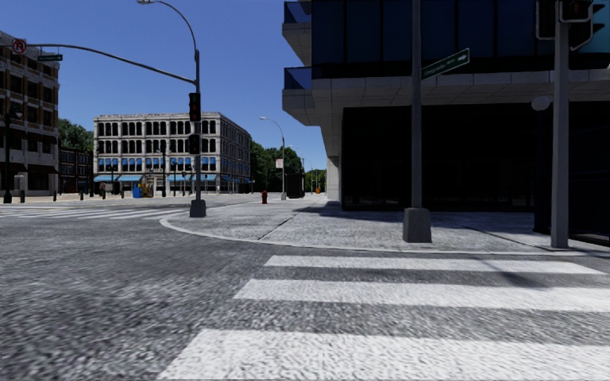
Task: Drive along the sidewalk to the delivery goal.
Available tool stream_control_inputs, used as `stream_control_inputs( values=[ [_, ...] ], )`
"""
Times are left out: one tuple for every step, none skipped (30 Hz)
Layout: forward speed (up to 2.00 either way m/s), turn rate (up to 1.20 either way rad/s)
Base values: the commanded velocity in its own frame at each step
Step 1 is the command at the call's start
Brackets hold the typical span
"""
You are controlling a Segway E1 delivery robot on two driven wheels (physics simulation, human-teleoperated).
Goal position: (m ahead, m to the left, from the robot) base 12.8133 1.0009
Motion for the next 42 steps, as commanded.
stream_control_inputs(
  values=[
    [2.0, 0.0],
    [2.0, -0.79],
    [2.0, -0.79],
    [2.0, -1.2],
    [2.0, -1.2],
    [2.0, -1.2],
    [2.0, -1.2],
    [2.0, -0.37],
    [2.0, -0.37],
    [2.0, 0.0],
    [2.0, 0.0],
    [2.0, 0.0],
    [2.0, 0.0],
    [2.0, 0.0],
    [2.0, 0.0],
    [2.0, 0.0],
    [2.0, 0.0],
    [2.0, 0.0],
    [2.0, 0.0],
    [2.0, 0.0],
    [2.0, 0.0],
    [2.0, 0.0],
    [2.0, 0.0],
    [2.0, 0.0],
    [2.0, 0.0],
    [2.0, 0.0],
    [2.0, 0.0],
    [2.0, 0.0],
    [2.0, 0.0],
    [2.0, 0.0],
    [2.0, 0.0],
    [2.0, 0.0],
    [2.0, 0.0],
    [2.0, 0.0],
    [2.0, 0.0],
    [2.0, 0.0],
    [2.0, 0.0],
    [2.0, 0.0],
    [2.0, 0.0],
    [2.0, 0.0],
    [2.0, 0.0],
    [2.0, 0.0]
  ],
)
